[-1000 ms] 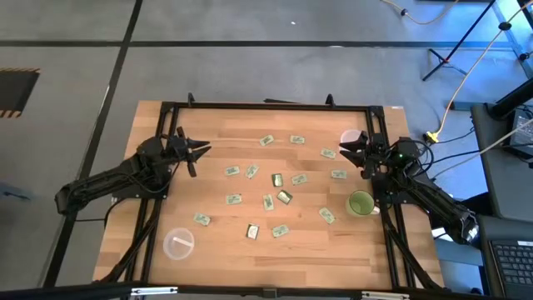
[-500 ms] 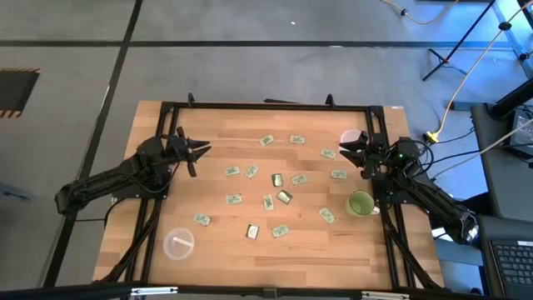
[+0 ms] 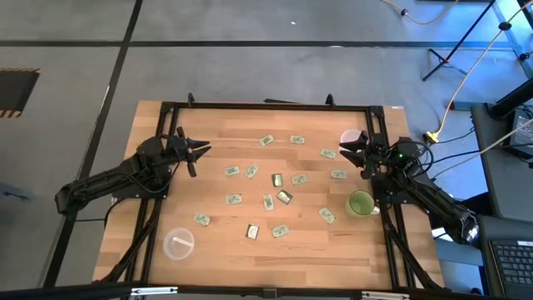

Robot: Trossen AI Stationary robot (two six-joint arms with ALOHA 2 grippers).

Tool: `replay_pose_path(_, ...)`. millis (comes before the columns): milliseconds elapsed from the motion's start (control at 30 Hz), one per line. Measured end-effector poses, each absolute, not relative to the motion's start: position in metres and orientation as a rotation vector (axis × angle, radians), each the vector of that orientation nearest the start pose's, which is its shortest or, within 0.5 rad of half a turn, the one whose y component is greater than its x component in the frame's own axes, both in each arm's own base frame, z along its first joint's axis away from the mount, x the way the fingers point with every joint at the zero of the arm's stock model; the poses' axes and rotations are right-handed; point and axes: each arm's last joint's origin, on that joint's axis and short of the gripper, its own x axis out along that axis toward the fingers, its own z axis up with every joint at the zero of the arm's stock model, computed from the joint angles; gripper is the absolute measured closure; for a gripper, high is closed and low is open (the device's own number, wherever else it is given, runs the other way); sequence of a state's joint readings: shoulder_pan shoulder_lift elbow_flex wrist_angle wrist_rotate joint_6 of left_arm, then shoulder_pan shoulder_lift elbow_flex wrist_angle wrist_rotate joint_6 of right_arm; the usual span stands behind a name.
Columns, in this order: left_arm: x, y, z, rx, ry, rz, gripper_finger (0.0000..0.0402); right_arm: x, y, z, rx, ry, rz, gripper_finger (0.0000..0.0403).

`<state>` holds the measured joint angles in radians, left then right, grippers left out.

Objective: Pick and place items into bin
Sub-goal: Put the white stevia packet into the top white bin

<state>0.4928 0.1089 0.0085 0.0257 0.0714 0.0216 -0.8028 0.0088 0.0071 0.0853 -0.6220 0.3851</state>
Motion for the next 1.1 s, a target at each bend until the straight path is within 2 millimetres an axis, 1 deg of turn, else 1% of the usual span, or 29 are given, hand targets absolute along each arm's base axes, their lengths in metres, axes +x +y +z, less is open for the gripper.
replay_pose_path(167,0.092,0.047,0.16,0.0,0.077,0.421,0.0327,0.076,-0.054,0.173,0.299,-0.097,-0.167,0.0231)
replay_pose_path(633,0.092,0.047,0.16,0.0,0.077,0.421,0.0327,0.076,-0.054,0.173,0.306,-0.096,-0.166,0.0231)
replay_pose_path(767,0.092,0.047,0.16,0.0,0.077,0.421,0.0327,0.076,-0.054,0.179,0.316,-0.14,-0.156,0.0231)
replay_pose_path(833,0.092,0.047,0.16,0.0,0.077,0.421,0.0327,0.075,-0.053,0.187,0.28,-0.153,-0.152,0.0231)
replay_pose_path(900,0.092,0.047,0.16,0.0,0.077,0.421,0.0327,0.073,-0.05,0.2,0.233,-0.171,-0.143,0.0231)
replay_pose_path(1033,0.092,0.047,0.16,0.0,0.077,0.421,0.0327,0.071,-0.046,0.234,0.141,-0.2,-0.145,0.0231)
replay_pose_path(1100,0.092,0.047,0.16,0.001,0.077,0.421,0.0327,0.072,-0.045,0.251,0.126,-0.161,-0.179,0.0231)
